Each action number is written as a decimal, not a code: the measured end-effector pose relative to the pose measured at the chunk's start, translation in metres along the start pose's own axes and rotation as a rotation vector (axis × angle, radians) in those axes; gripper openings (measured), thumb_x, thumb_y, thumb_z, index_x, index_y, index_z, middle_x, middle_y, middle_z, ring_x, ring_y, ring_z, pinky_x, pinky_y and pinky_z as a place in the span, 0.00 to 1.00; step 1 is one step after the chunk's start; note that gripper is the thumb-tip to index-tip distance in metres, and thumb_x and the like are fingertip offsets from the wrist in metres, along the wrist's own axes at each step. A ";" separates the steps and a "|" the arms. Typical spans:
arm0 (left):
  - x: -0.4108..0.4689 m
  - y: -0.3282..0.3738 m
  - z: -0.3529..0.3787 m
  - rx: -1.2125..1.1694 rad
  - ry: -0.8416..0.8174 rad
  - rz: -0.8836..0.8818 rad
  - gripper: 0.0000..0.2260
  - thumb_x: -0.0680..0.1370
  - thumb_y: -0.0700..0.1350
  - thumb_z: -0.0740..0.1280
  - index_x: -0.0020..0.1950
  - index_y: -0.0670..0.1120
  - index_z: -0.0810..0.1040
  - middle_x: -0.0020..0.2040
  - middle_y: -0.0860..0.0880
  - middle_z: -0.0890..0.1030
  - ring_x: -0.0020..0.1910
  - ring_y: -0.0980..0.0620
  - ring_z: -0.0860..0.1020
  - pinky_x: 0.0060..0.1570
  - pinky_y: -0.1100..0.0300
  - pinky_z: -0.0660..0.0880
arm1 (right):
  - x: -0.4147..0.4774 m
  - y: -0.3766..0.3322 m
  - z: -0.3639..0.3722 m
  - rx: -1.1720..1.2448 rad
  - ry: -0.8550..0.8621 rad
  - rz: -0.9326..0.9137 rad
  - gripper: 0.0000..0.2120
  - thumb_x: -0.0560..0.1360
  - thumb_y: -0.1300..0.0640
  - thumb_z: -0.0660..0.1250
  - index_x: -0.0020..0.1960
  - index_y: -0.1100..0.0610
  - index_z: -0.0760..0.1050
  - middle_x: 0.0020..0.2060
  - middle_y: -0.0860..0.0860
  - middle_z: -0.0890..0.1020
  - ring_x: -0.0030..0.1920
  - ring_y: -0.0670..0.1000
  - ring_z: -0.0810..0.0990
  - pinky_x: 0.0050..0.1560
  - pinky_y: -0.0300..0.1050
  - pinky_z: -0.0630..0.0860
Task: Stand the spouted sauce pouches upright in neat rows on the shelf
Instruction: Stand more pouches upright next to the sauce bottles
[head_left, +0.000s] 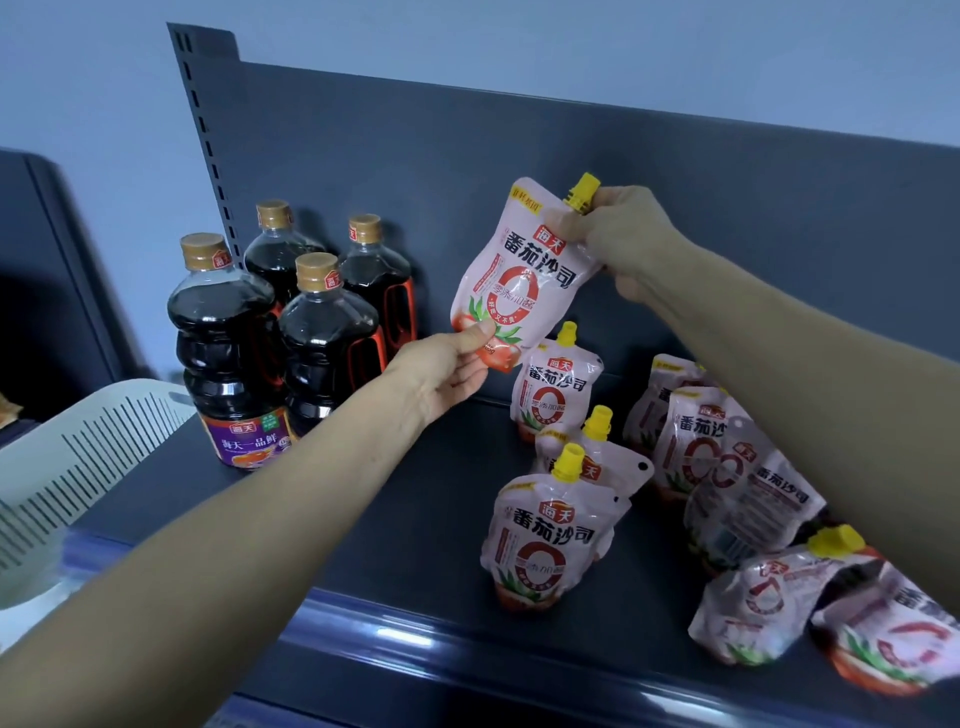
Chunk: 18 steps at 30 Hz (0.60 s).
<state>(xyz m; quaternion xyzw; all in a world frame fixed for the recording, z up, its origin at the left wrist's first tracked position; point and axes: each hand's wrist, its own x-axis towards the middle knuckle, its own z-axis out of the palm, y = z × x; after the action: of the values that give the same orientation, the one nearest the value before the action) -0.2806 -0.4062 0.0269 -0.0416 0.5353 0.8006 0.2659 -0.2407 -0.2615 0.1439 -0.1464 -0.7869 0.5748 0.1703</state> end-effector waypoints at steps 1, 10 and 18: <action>-0.001 0.000 0.001 -0.028 -0.011 -0.007 0.06 0.71 0.42 0.73 0.41 0.43 0.77 0.29 0.51 0.81 0.29 0.58 0.78 0.36 0.64 0.74 | 0.001 0.001 -0.002 0.003 0.005 0.005 0.05 0.74 0.61 0.70 0.49 0.58 0.76 0.39 0.51 0.84 0.38 0.48 0.84 0.36 0.41 0.80; 0.001 -0.005 0.003 -0.111 -0.031 0.017 0.06 0.70 0.40 0.73 0.43 0.43 0.78 0.35 0.49 0.82 0.28 0.58 0.77 0.31 0.66 0.74 | 0.001 0.007 -0.012 0.012 0.012 0.024 0.05 0.74 0.61 0.70 0.43 0.57 0.74 0.41 0.53 0.84 0.41 0.50 0.84 0.43 0.46 0.82; -0.001 -0.007 0.004 0.299 0.031 0.017 0.10 0.69 0.43 0.75 0.43 0.42 0.76 0.38 0.48 0.76 0.34 0.55 0.73 0.37 0.60 0.76 | -0.005 0.013 -0.014 -0.091 -0.014 -0.006 0.04 0.73 0.62 0.70 0.43 0.58 0.75 0.37 0.50 0.82 0.37 0.46 0.82 0.33 0.36 0.78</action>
<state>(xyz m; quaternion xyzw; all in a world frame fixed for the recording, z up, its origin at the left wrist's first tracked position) -0.2754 -0.4010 0.0234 -0.0095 0.6531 0.7134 0.2539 -0.2295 -0.2484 0.1350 -0.1477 -0.8139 0.5388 0.1594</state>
